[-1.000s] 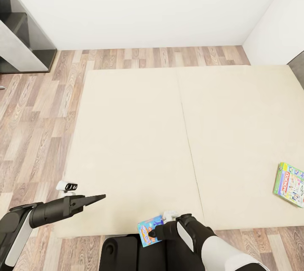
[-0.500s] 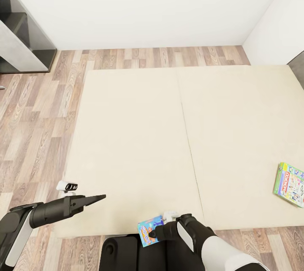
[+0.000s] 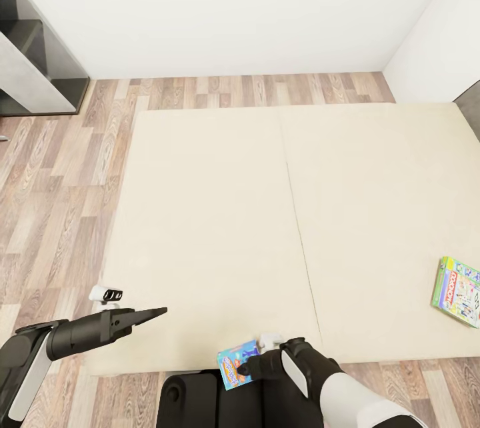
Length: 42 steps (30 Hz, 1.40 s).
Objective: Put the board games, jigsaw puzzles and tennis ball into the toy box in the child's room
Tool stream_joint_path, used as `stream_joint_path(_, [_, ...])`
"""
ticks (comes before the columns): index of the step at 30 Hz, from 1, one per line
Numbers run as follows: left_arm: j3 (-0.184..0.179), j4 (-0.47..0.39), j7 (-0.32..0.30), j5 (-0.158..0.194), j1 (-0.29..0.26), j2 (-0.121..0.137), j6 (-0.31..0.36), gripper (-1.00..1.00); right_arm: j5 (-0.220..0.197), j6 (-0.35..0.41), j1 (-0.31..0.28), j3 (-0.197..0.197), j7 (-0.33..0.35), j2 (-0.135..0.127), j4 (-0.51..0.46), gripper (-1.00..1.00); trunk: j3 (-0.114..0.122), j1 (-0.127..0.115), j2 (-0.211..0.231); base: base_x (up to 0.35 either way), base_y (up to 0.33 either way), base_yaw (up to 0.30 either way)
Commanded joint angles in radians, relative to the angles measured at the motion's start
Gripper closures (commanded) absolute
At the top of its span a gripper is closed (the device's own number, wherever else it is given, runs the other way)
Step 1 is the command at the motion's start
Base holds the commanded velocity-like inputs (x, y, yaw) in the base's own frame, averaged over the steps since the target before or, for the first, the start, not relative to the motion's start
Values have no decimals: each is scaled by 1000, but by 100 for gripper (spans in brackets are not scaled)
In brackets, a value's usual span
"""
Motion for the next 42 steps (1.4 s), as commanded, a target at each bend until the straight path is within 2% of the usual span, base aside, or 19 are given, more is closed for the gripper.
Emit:
stream_joint_path(1, [0, 0, -2, 1, 0, 0, 11, -100, -10, 4, 0, 8, -3, -1, -1, -100, -1, 1, -1, 0, 0, 0])
stream_joint_path(13, [1, 0, -2, 1, 0, 0, 11, -100, -11, -2, 0, 6, -13, -5, -2, -100, -2, 1, -1, 0, 0, 0])
stream_joint_path(28, [1, 0, -2, 1, 0, 0, 11, -100, -9, -2, 0, 7, -13, -6, -2, -100, -21, 1, -1, 0, 0, 0])
stream_joint_path(42, [1, 0, -2, 1, -1, 0, 11, -100, -8, -3, 0, 7, -13, -2, -1, -100, -22, 1, -1, 0, 0, 0])
